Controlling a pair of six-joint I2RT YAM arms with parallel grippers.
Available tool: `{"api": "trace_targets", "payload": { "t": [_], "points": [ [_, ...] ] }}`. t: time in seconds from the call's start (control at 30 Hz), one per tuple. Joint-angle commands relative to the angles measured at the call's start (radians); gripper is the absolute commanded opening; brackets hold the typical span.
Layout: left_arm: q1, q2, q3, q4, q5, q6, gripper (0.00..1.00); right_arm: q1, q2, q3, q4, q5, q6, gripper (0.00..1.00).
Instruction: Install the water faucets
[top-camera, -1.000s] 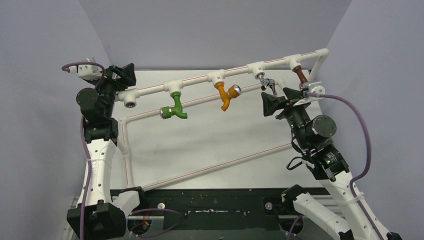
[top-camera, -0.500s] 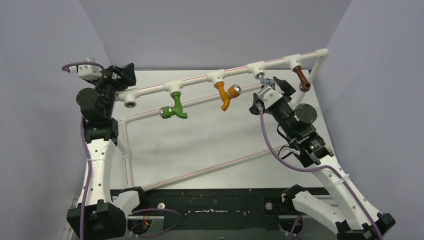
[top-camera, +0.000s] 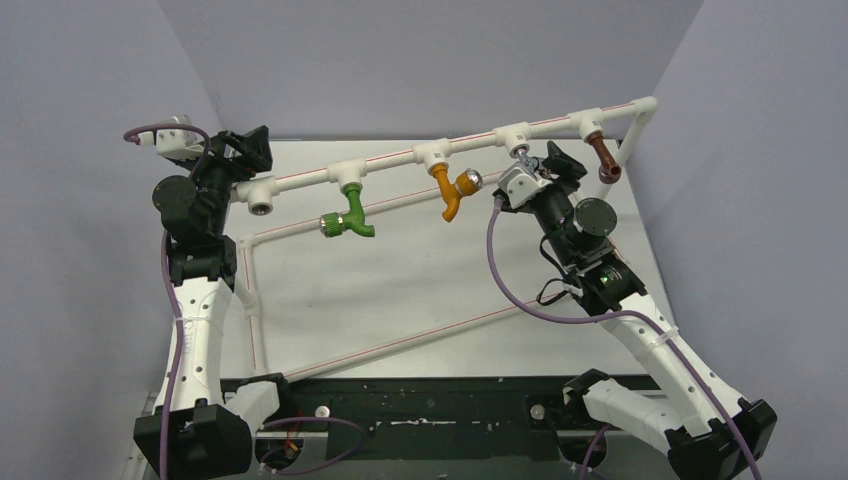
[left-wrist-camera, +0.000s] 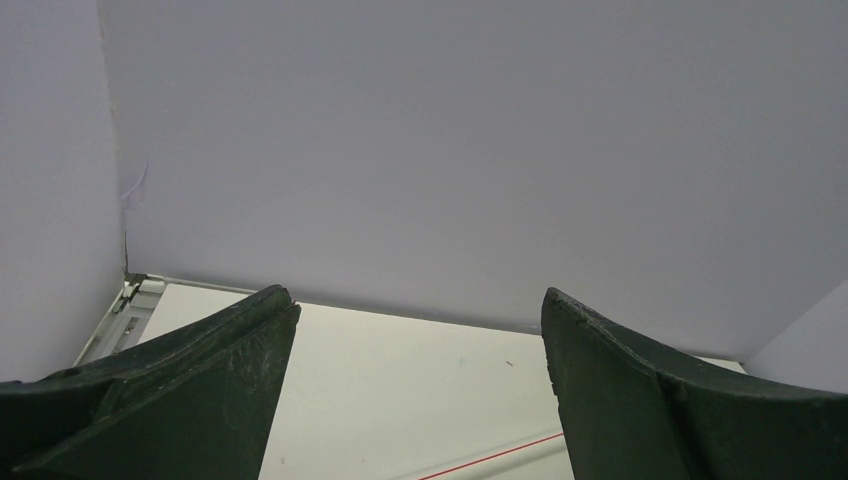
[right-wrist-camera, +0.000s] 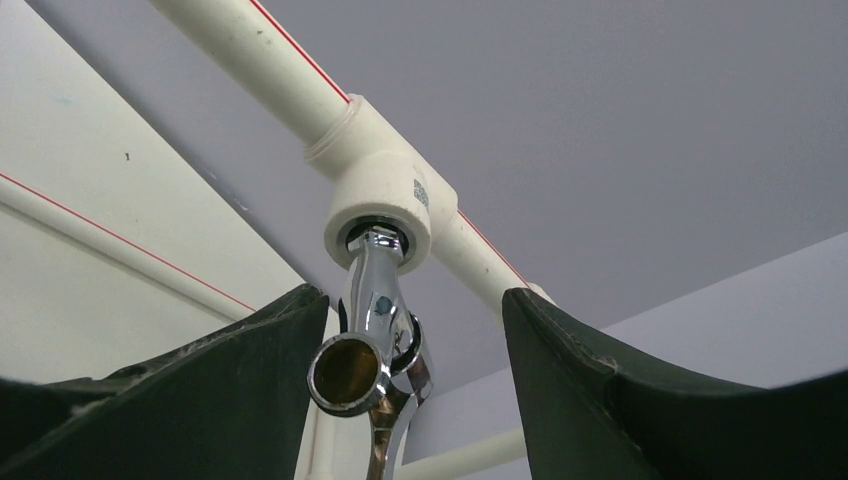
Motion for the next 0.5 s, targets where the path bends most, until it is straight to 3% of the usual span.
{"api": "trace_targets", "payload": {
  "t": [0.0,0.17,0.37,0.47],
  "points": [
    [0.011,0.099,-0.100,-0.261,0.017,-0.007,0.90,0.006,0.038,0.041,0.091,0.043,-0.007,0.62],
    [0.011,0.099,-0.100,-0.261,0.015,-0.007,0.90,0.006,0.063,0.053,0.098,0.058,0.002,0.43],
    [0.014,0.102,-0.100,-0.261,0.020,-0.009,0.90,0.007,0.057,0.060,0.103,0.047,0.107,0.03],
    [0.014,0.103,-0.100,-0.261,0.020,-0.010,0.90,0.007,0.056,0.066,0.106,0.039,0.234,0.00]
  ]
}}
